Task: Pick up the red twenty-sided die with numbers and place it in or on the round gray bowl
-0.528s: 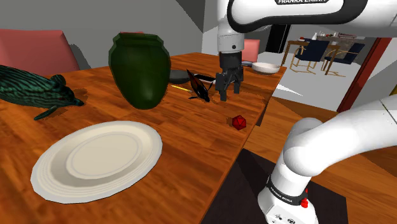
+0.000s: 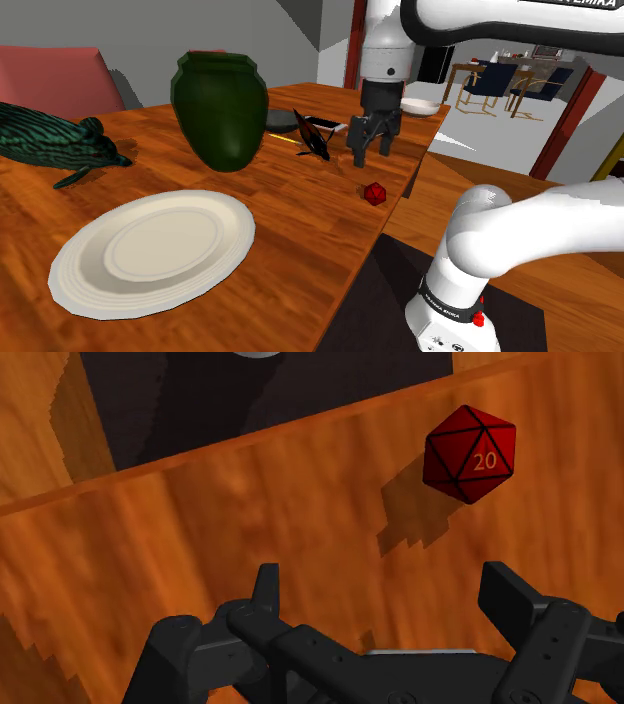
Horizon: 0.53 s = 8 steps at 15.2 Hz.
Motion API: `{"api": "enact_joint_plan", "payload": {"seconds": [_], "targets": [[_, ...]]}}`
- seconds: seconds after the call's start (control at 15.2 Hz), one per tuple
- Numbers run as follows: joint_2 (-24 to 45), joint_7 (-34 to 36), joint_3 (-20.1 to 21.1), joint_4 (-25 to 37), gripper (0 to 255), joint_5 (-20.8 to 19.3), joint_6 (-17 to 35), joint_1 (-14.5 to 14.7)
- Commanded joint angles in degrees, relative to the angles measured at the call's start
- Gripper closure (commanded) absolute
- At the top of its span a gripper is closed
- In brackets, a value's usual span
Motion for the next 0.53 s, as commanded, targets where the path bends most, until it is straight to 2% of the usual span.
{"api": "enact_joint_plan", "payload": {"seconds": [0.0, 0.2, 0.46], "targets": [[-4.8, 3.9, 2.5, -2.2, 0, 3.0, -0.4, 0.7], [-10.6, 9.5, 6.4, -3.6, 0, 7.2, -1.2, 1.7], [-11.9, 9.7, 7.0, -6.3, 0, 7.9, 0.5, 2.0]]}}
